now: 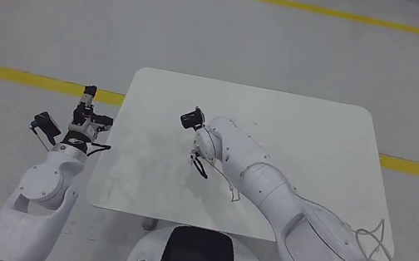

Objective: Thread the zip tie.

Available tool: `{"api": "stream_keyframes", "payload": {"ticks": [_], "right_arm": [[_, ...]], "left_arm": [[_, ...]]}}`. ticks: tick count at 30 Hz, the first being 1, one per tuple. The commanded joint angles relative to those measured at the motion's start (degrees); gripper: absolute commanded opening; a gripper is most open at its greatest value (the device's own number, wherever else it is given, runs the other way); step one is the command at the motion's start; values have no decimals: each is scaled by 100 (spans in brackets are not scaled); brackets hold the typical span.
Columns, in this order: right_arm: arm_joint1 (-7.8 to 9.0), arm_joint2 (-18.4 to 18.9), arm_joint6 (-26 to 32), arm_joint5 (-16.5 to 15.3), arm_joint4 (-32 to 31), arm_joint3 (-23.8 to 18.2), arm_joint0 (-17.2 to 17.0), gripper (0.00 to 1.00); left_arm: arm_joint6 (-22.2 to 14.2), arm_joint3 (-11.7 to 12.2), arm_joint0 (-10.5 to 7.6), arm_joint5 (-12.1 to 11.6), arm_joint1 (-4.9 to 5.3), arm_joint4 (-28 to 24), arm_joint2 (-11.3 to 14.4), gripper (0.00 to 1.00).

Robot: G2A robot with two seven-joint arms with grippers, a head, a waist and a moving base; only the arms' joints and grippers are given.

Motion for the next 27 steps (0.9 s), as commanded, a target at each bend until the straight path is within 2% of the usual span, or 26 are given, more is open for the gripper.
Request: {"api": "stream_keyframes", "payload": {"ticks": [1, 14, 27], "right_arm": [[-52, -17, -28, -37, -3, 127, 22, 0], [-400, -120, 157, -171, -69, 816, 213, 0], [-576, -130, 450, -402, -162, 1200, 276, 0]], "left_arm": [[0, 0, 0, 0, 0, 0, 0, 100], [0, 0, 0, 0, 0, 0, 0, 100], [0, 0, 0, 0, 0, 0, 0, 100]]}}
